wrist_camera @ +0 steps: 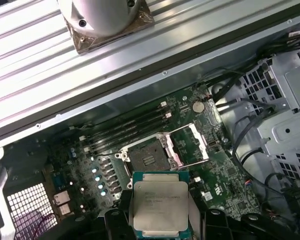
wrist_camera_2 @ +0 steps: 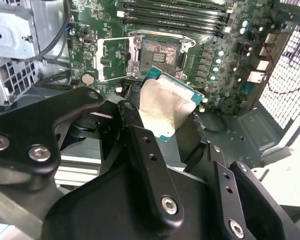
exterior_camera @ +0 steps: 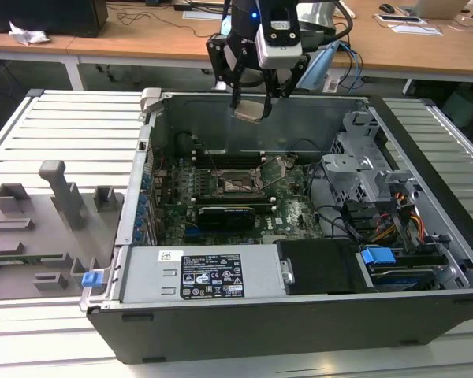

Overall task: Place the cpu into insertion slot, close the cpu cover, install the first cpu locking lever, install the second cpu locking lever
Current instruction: 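Place the cpu into insertion slot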

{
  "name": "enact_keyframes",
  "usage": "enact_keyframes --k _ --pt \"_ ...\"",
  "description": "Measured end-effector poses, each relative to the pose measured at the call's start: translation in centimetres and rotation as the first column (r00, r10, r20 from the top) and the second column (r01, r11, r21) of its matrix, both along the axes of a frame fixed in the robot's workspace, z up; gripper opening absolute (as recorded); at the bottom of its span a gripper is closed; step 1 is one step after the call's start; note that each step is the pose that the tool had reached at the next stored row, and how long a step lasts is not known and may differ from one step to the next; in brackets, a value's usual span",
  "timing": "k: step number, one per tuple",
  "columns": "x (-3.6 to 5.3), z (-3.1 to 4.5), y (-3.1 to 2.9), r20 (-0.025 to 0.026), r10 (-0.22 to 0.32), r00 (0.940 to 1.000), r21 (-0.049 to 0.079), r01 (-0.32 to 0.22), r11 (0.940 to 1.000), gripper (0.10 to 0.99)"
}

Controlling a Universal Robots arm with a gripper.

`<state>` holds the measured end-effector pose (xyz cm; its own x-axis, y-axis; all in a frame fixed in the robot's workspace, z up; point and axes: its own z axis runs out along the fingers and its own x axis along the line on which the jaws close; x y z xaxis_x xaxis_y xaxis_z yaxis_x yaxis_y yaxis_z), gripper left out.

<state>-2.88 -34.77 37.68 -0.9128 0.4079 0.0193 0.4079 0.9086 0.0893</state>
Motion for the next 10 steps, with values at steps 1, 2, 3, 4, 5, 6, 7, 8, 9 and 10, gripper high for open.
enact_keyframes --k 1,2,3,4,5,6,7,8,9,10 --pt "0.0 -0.01 0.0 0.0001 -0.013 0.9999 0.0 0.013 0.9999 0.529" --pt "0.0 -0.01 0.0 0.0001 -0.022 0.9998 0.0 0.022 0.9998 0.529" --pt "0.0 -0.01 0.0 0.0 -0.034 0.9994 0.0 0.034 0.9994 0.529" --pt "0.0 -0.01 0.0 0.0 -0.043 0.9991 0.0 0.043 0.9991 0.529" --pt "0.0 -0.01 0.0 0.0001 -0.058 0.9983 0.0 0.058 0.9983 0.529" --pt "0.0 -0.01 0.0 0.0 -0.076 0.9971 0.0 0.076 0.9971 0.529" --pt "0.0 -0.01 0.0 0.0 -0.101 0.9949 0.0 0.101 0.9949 0.529" --pt "0.0 -0.02 0.0 0.0001 -0.119 0.9929 0.0 0.119 0.9929 0.529" --pt "0.0 -0.02 0.0 0.0 -0.132 0.9912 0.0 0.132 0.9912 0.529" --pt "0.0 -0.02 0.0 0.0 -0.142 0.9899 0.0 0.142 0.9899 0.529"
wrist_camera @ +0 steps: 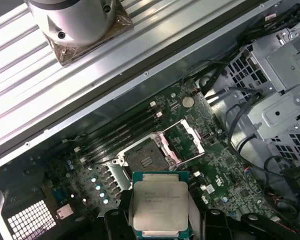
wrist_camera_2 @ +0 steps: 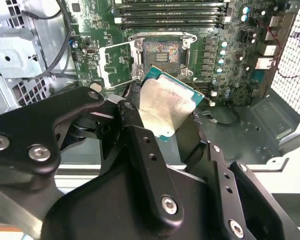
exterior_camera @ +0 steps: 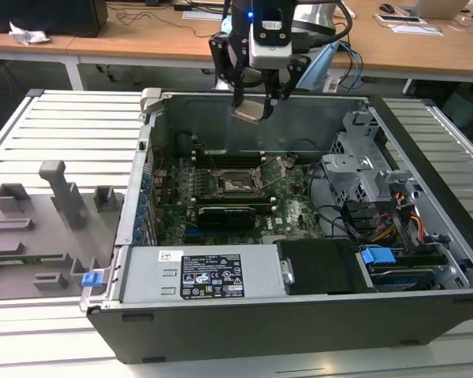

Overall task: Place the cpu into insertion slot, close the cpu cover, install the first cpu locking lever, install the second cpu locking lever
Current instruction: 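Place the cpu into insertion slot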

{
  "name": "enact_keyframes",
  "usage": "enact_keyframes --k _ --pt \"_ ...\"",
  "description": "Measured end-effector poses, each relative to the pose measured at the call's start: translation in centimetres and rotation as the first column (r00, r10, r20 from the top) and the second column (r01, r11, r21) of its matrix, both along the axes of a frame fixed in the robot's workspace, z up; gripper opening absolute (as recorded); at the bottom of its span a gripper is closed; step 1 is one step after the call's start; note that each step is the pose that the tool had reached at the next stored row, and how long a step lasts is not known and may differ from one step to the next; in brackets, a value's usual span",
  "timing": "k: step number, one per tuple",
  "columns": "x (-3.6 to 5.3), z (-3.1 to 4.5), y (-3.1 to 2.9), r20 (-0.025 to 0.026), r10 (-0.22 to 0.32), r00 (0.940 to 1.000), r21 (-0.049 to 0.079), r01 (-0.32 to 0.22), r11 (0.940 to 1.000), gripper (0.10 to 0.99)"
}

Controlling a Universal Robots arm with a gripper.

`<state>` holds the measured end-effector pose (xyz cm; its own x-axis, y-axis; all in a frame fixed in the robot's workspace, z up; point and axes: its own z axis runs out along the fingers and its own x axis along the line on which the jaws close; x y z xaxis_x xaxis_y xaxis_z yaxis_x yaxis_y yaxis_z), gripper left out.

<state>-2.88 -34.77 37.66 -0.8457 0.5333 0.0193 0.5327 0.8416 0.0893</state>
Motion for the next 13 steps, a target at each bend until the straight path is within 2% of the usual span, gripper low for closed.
enact_keyframes --k 8,13 --pt "0.0 -0.01 0.0 0.0 -0.084 0.9964 0.0 0.084 0.9964 0.529" --pt "0.0 -0.01 0.0 0.0 -0.138 0.9905 0.0 0.138 0.9905 0.529"
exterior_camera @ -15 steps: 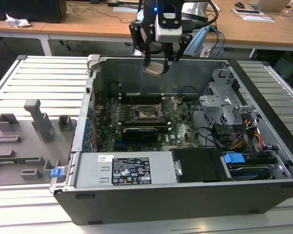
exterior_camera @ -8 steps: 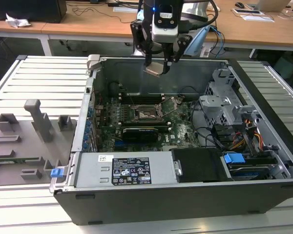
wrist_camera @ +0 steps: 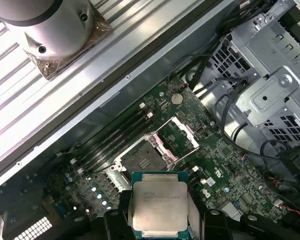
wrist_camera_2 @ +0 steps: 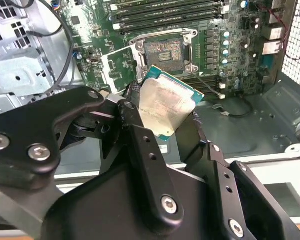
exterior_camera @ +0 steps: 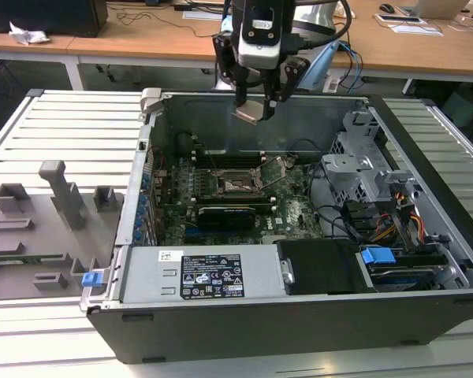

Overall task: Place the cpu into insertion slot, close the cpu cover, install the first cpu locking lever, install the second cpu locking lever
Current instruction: 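Place the cpu into insertion slot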

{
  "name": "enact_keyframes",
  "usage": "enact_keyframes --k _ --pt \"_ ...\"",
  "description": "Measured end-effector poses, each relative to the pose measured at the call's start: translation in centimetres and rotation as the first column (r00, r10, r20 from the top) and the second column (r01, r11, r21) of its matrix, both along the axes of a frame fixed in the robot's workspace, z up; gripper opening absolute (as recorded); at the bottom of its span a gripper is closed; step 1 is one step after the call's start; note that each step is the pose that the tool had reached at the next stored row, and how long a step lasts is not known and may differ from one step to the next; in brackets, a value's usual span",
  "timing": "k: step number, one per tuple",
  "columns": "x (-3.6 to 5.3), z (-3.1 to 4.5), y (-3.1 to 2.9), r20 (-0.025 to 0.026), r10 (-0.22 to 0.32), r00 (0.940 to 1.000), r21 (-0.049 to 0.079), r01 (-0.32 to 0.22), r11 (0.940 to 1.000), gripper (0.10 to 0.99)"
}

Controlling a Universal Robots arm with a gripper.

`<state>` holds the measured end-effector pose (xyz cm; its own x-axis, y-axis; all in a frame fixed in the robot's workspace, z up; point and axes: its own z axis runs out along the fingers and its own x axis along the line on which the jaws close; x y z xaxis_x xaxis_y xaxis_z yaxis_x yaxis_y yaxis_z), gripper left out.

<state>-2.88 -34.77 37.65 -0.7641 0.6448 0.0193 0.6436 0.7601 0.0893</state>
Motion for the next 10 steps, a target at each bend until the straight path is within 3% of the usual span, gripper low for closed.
enact_keyframes --k 6,10 --pt "0.0 -0.01 0.0 0.0 -0.074 0.9972 0.0 0.074 0.9972 0.529" --pt "0.0 -0.02 0.0 0.0 -0.139 0.9903 0.0 0.139 0.9903 0.529"
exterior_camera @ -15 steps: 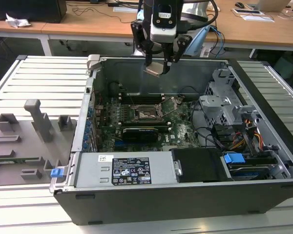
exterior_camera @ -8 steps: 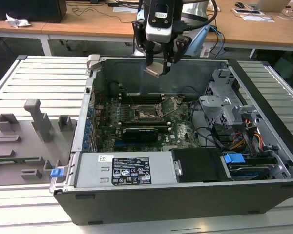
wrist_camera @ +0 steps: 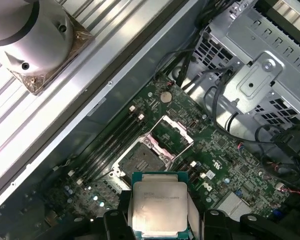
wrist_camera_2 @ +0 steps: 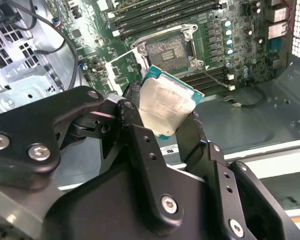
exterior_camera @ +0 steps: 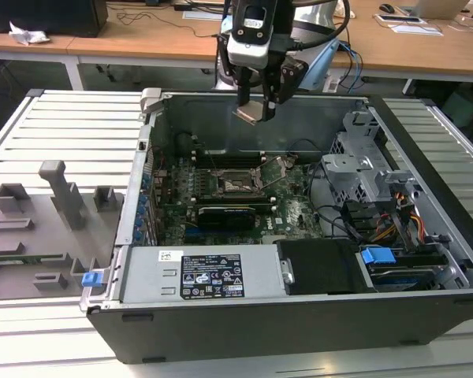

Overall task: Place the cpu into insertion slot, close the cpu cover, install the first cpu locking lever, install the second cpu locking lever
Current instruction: 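Place the cpu into insertion slot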

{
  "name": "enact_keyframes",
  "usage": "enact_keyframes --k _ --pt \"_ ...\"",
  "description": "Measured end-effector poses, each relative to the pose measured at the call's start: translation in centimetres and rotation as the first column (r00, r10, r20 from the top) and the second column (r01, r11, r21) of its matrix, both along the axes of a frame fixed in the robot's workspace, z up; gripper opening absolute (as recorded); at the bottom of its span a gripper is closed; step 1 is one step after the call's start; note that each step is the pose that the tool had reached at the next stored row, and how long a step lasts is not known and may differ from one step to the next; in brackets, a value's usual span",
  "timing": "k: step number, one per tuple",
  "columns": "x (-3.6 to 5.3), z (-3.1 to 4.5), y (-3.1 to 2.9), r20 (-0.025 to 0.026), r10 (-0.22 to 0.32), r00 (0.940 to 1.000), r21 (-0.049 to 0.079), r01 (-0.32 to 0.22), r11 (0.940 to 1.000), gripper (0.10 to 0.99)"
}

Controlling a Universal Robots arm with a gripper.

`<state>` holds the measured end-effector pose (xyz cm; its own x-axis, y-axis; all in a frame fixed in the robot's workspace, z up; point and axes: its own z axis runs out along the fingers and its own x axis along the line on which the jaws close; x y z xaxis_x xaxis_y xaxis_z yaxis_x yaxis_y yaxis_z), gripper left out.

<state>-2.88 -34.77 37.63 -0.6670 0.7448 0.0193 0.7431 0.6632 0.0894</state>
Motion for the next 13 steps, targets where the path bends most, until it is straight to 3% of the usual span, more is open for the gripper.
enact_keyframes --k 8,11,13 --pt "0.0 -0.02 0.0 0.0 -0.106 0.9944 0.0 0.106 0.9944 0.529" --pt "0.0 -0.04 0.0 -0.0001 -0.134 0.991 0.0 0.134 0.991 0.529" --pt "0.0 -0.18 0.0 -0.0001 -0.17 0.9854 0.0 0.17 0.9854 0.529"
